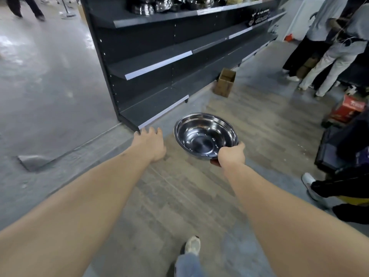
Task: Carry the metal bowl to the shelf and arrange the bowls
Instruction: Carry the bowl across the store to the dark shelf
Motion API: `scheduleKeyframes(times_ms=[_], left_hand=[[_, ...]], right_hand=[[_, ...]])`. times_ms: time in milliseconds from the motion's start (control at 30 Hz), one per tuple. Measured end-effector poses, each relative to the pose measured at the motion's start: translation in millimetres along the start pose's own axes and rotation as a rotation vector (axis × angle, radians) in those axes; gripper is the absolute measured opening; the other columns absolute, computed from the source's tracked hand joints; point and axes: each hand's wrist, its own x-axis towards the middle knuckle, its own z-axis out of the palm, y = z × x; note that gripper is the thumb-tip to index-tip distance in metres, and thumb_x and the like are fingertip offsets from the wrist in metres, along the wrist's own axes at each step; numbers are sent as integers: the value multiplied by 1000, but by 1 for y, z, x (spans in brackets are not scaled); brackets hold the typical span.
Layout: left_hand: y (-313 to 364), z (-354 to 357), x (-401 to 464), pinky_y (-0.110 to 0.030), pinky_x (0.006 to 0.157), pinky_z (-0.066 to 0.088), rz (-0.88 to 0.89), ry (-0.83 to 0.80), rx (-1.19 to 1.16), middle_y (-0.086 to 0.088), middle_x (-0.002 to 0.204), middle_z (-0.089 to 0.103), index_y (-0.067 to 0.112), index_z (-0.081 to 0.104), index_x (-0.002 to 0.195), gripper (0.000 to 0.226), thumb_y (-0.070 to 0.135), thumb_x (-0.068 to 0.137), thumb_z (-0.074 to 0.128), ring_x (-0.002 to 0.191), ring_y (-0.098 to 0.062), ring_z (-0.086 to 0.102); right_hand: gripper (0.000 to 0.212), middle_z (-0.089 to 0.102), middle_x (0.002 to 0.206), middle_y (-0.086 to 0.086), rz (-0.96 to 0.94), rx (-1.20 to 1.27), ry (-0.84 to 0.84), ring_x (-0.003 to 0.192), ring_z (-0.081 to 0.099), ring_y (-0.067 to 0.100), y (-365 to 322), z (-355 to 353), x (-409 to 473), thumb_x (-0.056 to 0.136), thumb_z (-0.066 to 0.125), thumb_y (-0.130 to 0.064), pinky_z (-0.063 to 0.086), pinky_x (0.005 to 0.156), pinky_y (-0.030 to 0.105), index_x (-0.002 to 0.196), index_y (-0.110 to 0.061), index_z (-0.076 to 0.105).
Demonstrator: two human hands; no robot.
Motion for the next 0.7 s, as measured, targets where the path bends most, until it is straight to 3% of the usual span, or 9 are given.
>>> scheduleKeyframes(times_ms=[67,167,233,433,567,700], left_hand=[[11,-11,39,-50,113,30,4,16,7,-17,150,34,5,22,152,63,36,99,38,138,-36,32],[28,-29,97,-48,111,32,-13,39,-5,-15,148,36,5,25,150,61,35,98,39,136,-35,35],[39,-42,131,-48,111,32,-30,34,-5,-14,147,37,6,26,149,59,35,99,39,136,-34,35],[63,-82,219,-48,112,30,-40,46,-21,-15,151,33,7,21,152,63,37,100,38,138,-34,33],[66,-105,278,-50,115,28,-56,46,-17,-16,155,28,6,17,154,64,37,101,37,142,-36,28],[65,-121,344,-50,115,28,-59,52,-16,-16,154,29,6,17,153,65,37,100,37,143,-37,27]], right_hand=[[73,54,128,12,-12,-4,-3,105,67,43,-19,10,39,82,41,11,58,40,32,147,-21,33],[73,53,135,14,-14,-3,-11,105,66,42,-51,26,96,84,40,9,61,58,39,149,-21,31],[73,52,136,14,-7,2,-28,106,65,41,-71,35,131,84,40,10,61,63,41,150,-21,31],[73,49,119,6,1,5,-55,102,68,41,-128,64,215,82,39,9,58,41,32,148,-22,32],[72,52,126,7,-7,-52,-69,103,67,43,-164,86,264,81,39,8,64,68,44,147,-20,31],[71,49,122,7,-10,-63,-77,98,68,42,-197,112,311,83,38,8,55,36,28,148,-21,32]])
